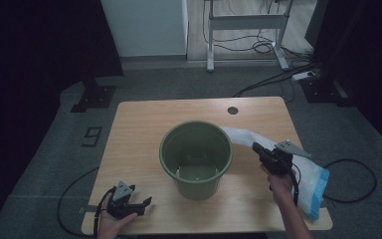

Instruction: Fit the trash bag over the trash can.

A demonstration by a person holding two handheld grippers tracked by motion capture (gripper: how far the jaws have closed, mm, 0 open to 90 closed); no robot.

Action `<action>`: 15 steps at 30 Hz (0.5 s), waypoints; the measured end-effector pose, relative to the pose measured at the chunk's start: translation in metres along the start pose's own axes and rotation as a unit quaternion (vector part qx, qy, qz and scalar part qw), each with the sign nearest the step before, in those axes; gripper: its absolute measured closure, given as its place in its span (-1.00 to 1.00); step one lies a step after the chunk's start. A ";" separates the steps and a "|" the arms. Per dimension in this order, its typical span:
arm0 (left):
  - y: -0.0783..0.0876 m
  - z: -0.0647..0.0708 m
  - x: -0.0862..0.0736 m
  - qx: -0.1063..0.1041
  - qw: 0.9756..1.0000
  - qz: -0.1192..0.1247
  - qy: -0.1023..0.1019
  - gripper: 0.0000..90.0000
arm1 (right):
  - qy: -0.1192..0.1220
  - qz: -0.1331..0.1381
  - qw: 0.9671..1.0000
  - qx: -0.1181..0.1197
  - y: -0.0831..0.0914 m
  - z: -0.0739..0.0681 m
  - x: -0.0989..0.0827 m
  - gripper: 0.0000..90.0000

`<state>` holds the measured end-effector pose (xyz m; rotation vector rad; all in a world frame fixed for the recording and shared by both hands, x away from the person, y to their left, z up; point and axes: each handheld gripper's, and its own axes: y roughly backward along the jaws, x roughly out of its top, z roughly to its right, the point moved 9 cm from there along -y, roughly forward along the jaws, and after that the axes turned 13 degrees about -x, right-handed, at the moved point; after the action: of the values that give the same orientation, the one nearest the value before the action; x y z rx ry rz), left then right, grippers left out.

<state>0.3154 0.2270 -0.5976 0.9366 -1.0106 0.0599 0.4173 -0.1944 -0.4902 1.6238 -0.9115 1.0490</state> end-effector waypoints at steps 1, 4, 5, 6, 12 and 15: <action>0.000 0.000 0.000 0.000 1.000 0.001 0.001 -0.62 | -0.015 0.015 1.000 0.006 0.008 0.001 0.012 0.98; 0.001 -0.001 0.001 0.000 1.000 0.003 0.001 -0.62 | -0.023 0.036 0.999 0.011 0.019 0.000 0.030 0.98; 0.002 -0.001 0.001 0.000 1.000 0.004 0.001 -0.62 | -0.023 0.042 0.999 0.012 0.023 0.000 0.035 0.98; 0.002 -0.001 0.001 0.000 1.000 0.004 0.001 -0.62 | -0.023 0.042 0.999 0.012 0.023 0.000 0.035 0.98; 0.002 -0.001 0.001 0.001 1.000 0.006 0.004 -0.62 | -0.007 0.083 0.996 0.009 0.049 -0.005 0.069 0.98; 0.003 -0.001 0.001 0.000 1.000 0.006 0.004 -0.62 | -0.009 0.107 0.994 0.011 0.063 -0.004 0.084 0.98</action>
<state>0.3156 0.2294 -0.5947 0.9290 -1.0093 0.0736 0.3883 -0.2135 -0.3906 1.5815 -1.1082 1.1940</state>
